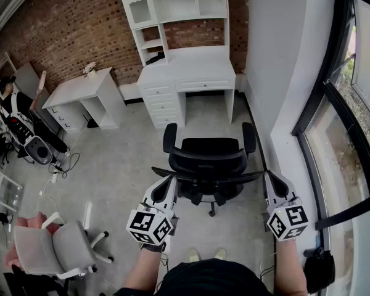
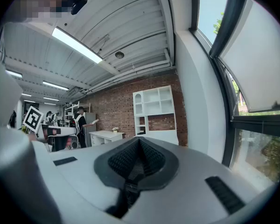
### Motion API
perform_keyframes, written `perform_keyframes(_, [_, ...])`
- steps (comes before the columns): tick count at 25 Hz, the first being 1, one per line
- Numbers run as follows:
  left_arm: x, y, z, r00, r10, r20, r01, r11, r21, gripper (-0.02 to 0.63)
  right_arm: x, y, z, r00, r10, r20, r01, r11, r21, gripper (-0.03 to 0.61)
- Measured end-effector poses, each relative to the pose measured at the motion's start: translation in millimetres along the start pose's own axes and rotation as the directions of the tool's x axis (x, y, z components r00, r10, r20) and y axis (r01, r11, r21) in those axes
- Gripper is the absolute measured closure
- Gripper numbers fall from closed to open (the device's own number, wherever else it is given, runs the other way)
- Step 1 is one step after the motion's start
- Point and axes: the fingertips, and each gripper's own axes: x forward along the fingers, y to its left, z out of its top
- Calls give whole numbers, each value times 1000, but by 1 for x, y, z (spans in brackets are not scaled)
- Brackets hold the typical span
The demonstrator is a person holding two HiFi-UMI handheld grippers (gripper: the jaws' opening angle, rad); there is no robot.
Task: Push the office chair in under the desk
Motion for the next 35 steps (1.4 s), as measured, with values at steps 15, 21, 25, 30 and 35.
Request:
perform_keyframes(15, [-2, -8, 2, 1000, -2, 9, 2, 1000, 8, 607, -5, 2, 0, 1000, 24, 8, -24, 1000, 7, 575])
perform_keyframes(21, [0, 9, -9, 999, 33, -3, -34, 996, -78, 607, -3, -16, -12, 1000, -2, -7, 2, 996, 93, 574])
perform_keyframes(25, [2, 35, -24, 994, 105, -27, -109, 973, -201, 606, 0, -37, -24, 999, -34, -24, 37, 989, 145, 574])
perform_keyframes(30, [-1, 47, -37, 981, 191, -45, -196, 955, -221, 606, 1, -50, -37, 999, -24, -42, 30, 988, 154, 574])
perform_keyframes(35, [-1, 49, -44, 968, 244, -64, -252, 946, -206, 606, 7, -63, -45, 999, -21, -49, 29, 986, 167, 574])
